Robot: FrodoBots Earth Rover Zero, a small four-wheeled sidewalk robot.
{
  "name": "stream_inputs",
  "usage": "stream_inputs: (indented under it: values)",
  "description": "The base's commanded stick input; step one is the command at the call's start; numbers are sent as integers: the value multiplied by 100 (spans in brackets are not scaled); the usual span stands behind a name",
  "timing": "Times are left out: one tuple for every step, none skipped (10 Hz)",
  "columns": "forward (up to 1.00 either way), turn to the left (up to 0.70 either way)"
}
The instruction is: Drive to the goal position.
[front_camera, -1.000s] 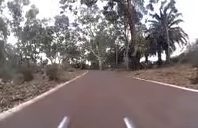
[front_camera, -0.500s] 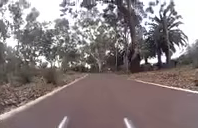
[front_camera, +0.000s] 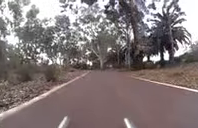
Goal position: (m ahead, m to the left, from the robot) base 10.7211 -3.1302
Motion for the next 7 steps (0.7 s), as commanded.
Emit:
stream_inputs:
  values:
    - [60,0]
    - [60,0]
    - [60,0]
    - [60,0]
    - [60,0]
    - [60,0]
    - [60,0]
